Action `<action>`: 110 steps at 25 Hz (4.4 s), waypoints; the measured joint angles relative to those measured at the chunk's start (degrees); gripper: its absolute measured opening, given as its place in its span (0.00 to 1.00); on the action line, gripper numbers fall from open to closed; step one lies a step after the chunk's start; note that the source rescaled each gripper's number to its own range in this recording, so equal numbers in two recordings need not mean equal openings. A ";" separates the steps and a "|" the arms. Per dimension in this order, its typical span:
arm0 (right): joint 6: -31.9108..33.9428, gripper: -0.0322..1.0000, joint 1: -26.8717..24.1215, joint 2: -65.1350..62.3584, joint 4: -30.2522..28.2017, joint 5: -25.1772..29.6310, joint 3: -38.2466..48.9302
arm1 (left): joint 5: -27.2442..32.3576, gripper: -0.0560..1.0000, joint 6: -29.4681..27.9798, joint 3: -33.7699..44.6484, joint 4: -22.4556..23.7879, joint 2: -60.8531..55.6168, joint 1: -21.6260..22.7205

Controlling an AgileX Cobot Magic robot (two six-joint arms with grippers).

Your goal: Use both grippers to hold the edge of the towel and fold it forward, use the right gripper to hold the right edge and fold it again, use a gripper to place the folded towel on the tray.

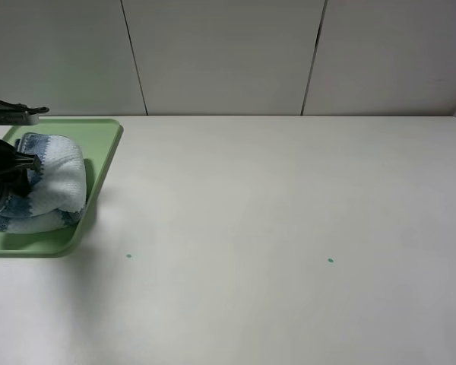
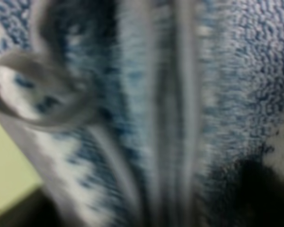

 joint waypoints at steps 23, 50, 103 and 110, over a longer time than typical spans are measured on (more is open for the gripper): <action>0.00 1.00 0.00 0.00 0.00 0.00 0.00 | 8.59 1.00 0.00 0.05 -2.73 -17.10 0.12; 0.00 1.00 0.00 0.00 0.00 0.00 0.00 | 33.23 1.00 10.27 0.05 -10.95 -55.70 0.12; 0.00 1.00 0.00 0.00 0.00 0.00 0.00 | 30.44 1.00 6.60 26.41 -12.15 -101.64 -7.78; 0.00 1.00 0.00 0.00 0.00 0.00 0.00 | 30.44 1.00 6.60 26.41 -12.15 -101.64 -7.78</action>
